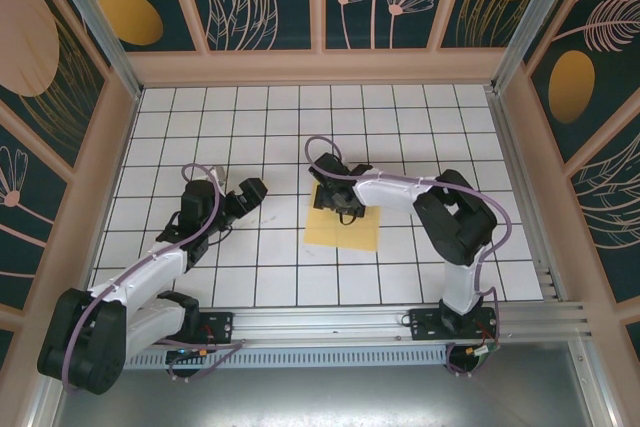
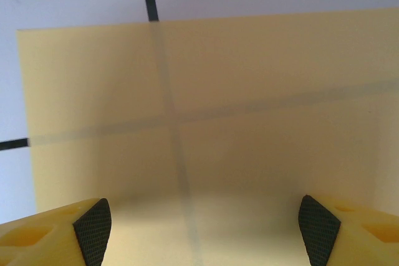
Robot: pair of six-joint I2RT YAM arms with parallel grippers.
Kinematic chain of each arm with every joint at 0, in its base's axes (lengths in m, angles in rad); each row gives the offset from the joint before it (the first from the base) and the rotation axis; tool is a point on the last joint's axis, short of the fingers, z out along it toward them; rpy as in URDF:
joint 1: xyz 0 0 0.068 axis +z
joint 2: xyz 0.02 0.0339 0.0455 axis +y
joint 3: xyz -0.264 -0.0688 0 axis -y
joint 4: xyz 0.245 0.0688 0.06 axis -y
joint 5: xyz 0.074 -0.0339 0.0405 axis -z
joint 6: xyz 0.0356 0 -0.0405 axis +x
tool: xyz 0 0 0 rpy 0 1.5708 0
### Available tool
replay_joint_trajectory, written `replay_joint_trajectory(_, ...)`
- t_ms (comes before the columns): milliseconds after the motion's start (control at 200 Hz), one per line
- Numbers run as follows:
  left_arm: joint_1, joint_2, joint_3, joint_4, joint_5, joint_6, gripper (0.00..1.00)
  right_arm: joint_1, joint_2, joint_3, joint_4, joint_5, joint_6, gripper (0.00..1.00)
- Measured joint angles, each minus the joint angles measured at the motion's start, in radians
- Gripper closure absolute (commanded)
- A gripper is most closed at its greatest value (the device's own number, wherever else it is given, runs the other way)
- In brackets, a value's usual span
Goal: Fold a paper plane with a square sheet of paper (pick it up from the middle)
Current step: Move the square sheet of paper to the center of the table, then fold the square sheet of paper in half at the center of the table.
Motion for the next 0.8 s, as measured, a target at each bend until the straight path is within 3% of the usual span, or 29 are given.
replay_joint_trajectory(135,0.000,0.002,0.004,-0.001,0.000,0.011,0.01,0.007,0.004,0.000,0.000,0.006,-0.047,0.19)
replay_joint_trajectory(565,0.000,0.025,0.037,-0.027,-0.020,0.071,0.01,0.016,0.010,-0.009,0.041,-0.008,-0.407,0.17)
replay_joint_trajectory(801,0.000,0.027,0.087,-0.089,-0.034,0.079,0.01,0.016,-0.024,0.038,0.023,0.020,-0.378,0.05)
